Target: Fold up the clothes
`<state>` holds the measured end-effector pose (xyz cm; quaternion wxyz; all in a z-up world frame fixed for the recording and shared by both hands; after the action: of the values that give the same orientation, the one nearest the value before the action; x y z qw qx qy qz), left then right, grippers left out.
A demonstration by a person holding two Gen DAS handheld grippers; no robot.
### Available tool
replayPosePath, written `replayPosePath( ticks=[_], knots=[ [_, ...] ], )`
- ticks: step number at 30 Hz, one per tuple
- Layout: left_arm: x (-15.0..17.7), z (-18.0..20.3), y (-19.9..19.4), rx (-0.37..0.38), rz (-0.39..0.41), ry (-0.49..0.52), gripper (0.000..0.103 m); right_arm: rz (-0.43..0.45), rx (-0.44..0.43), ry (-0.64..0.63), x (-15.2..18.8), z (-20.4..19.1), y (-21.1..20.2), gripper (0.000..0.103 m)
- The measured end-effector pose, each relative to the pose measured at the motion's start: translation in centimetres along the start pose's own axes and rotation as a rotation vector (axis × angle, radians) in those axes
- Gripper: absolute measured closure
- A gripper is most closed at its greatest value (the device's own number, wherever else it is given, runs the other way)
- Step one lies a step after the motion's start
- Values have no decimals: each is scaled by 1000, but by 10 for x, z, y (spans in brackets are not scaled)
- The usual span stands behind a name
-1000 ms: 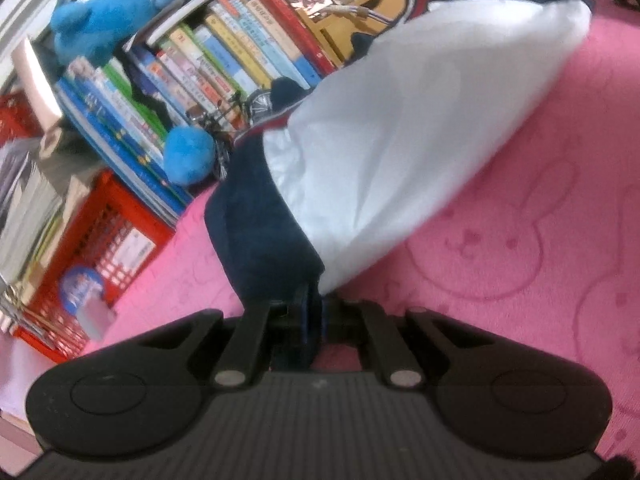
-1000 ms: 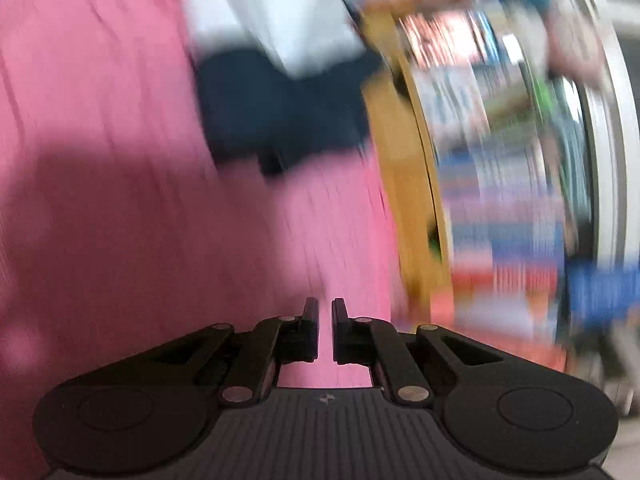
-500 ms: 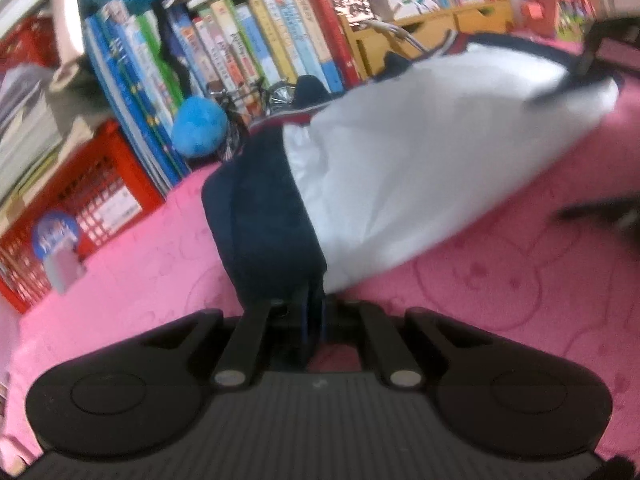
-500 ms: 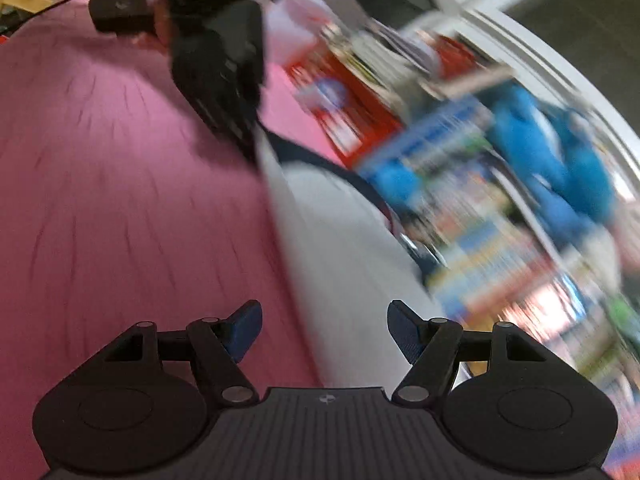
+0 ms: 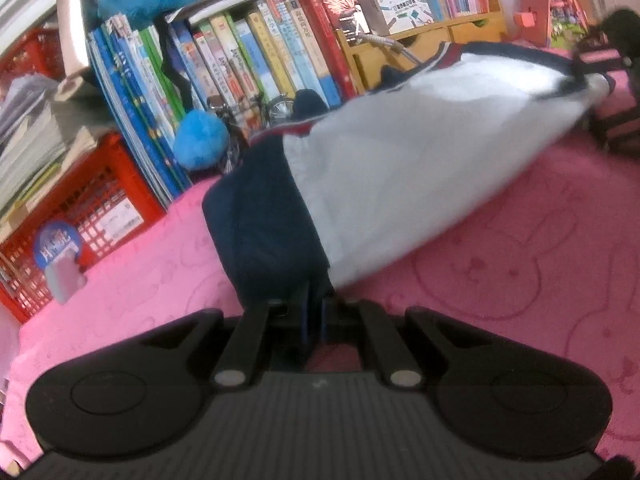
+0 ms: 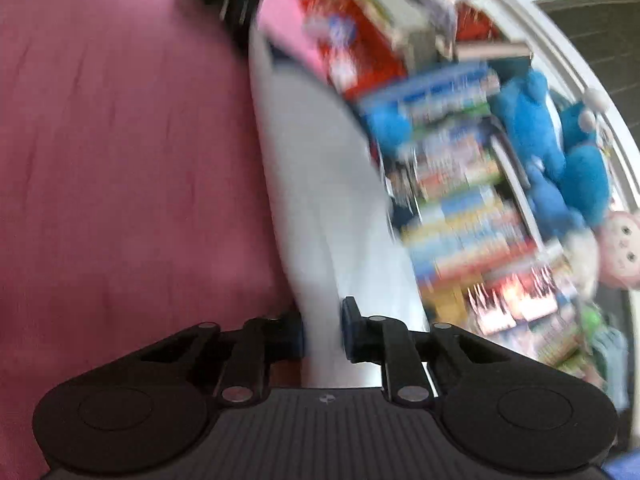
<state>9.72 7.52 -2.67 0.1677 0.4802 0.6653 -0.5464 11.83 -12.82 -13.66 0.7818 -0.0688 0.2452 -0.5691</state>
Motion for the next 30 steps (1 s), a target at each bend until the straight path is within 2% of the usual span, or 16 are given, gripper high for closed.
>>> replayPosePath(
  ticks=[3, 4, 9, 15, 17, 22, 25, 27, 29, 30],
  knots=[
    [0, 0, 0, 0, 2, 3, 98, -177, 43, 76, 70, 26, -12, 93],
    [0, 2, -1, -6, 2, 11, 98, -205, 54, 102, 87, 34, -18, 93],
    [0, 5, -1, -24, 0, 28, 98, -247, 67, 179, 117, 44, -24, 93],
    [0, 12, -1, -58, 4, 82, 98, -248, 83, 188, 112, 46, -20, 93],
    [2, 15, -3, -77, 7, 140, 93, -250, 95, 165, 108, 46, -19, 91],
    [14, 10, -18, -145, -27, 245, 80, -262, 101, 170, 115, 50, -32, 76],
    [23, -3, -31, -186, -71, 242, 76, -302, 72, 207, 125, 58, -44, 62],
    [26, -6, -42, -208, -89, 231, 74, -313, 38, 255, 127, 65, -59, 40],
    [26, -4, -57, -212, -72, 219, 73, -283, 8, 294, 121, 67, -79, 29],
    [23, 0, -65, -203, -46, 219, 73, -250, -5, 303, 112, 65, -88, 27]
  ],
)
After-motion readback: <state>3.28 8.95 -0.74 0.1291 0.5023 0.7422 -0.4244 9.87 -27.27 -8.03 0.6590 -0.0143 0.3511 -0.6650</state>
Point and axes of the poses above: each gripper's, at about its wrist camera, not at the fingertips, and y roughly the way its jaws point, z to its right, x to its underside, the point moved 1 cm from there along y, roughly the way its jaws point, and after that the axes turned 2 degrees about z, right-handed, at the moved point
